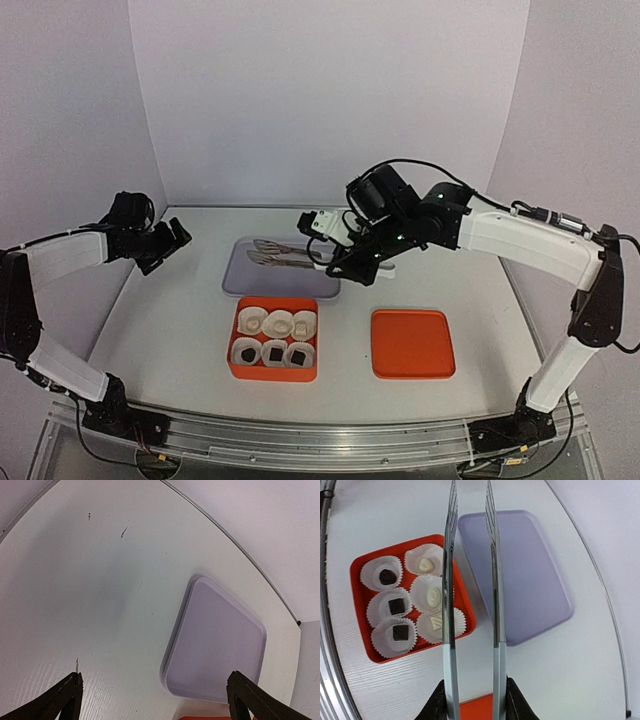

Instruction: Pack the chocolate

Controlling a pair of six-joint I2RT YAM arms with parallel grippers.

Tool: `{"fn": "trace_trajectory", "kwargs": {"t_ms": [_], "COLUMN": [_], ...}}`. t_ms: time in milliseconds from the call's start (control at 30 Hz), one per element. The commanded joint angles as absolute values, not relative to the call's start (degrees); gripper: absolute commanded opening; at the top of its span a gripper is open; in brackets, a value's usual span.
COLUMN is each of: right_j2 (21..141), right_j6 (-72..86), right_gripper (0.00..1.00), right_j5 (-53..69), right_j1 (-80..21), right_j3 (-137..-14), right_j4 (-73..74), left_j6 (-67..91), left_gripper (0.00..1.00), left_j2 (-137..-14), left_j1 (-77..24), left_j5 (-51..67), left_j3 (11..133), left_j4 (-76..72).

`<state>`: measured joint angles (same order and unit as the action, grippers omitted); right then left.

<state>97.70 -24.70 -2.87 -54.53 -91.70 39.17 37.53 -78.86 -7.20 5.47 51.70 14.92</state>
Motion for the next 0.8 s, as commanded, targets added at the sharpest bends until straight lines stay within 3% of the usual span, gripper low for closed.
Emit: {"fn": "trace_trajectory", "kwargs": {"t_ms": [0, 233, 433, 767], "right_j2": [97.47, 101.88, 109.1, 119.7], "right_j6": [-13.9, 6.57, 14.5, 21.85], "right_gripper": [0.29, 0.29, 0.29, 0.3], "right_j5": [-17.2, -29.3, -26.66, -26.6], "right_j1": [-50.81, -38.73, -31.28, -28.01], "right_j3": [-91.01, -90.97, -92.71, -96.07], "right_j4": [32.73, 29.84, 29.24, 29.27], "left_j6": [37.91, 38.35, 38.41, 38.52], "left_gripper": [1.0, 1.0, 1.0, 1.0], "left_j2": [-79.11, -79.1, -78.92, -78.15], "left_j1": [-7.36, -7.35, -7.37, -7.38], "left_j5": [6.52, 6.42, 5.73, 4.7], "left_j3": [52.77, 52.63, 52.95, 52.65], "left_j4": [12.54, 12.77, 13.92, 14.44]}}
